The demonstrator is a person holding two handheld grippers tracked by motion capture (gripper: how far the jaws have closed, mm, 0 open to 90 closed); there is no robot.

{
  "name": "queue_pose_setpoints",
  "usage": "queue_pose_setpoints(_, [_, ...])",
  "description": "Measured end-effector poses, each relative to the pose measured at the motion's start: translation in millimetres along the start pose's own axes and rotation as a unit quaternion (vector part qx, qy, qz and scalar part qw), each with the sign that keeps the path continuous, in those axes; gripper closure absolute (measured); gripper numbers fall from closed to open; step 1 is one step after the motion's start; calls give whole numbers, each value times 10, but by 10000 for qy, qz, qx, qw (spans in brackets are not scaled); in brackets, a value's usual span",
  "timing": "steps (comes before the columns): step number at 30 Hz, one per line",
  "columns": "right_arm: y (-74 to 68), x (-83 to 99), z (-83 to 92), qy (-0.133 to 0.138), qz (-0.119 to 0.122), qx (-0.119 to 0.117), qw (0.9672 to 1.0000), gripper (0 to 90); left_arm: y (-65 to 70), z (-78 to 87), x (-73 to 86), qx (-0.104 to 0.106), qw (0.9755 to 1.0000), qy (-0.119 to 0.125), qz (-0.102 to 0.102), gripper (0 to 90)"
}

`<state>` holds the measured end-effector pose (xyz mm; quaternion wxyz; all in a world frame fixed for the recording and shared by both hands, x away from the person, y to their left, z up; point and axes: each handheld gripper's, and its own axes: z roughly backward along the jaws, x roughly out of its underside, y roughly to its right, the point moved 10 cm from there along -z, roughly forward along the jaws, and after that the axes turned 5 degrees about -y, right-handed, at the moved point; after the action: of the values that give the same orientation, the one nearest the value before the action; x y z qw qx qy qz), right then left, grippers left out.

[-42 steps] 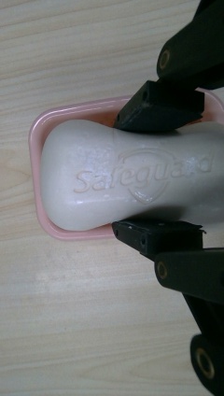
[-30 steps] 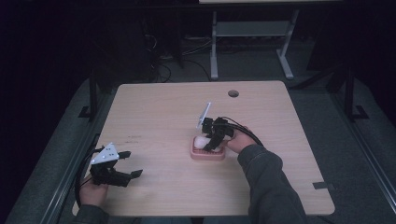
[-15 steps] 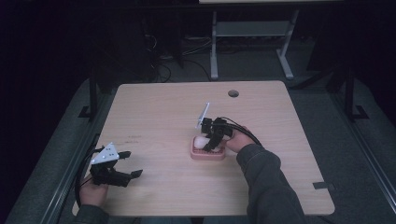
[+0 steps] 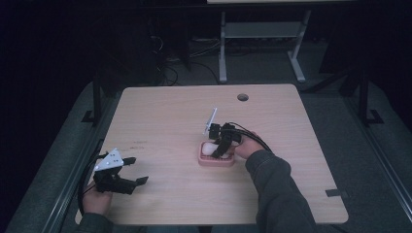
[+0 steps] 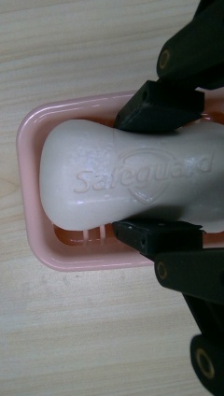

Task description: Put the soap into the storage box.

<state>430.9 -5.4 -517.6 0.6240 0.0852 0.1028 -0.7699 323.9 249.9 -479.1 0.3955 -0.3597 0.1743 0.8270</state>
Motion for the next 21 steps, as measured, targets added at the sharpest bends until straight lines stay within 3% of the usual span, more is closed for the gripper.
queue_pose_setpoints(21, [-22, -6, 28, 79, -23, -21, 10000, 452, 4, -2, -1, -1, 10000, -7, 0, 148])
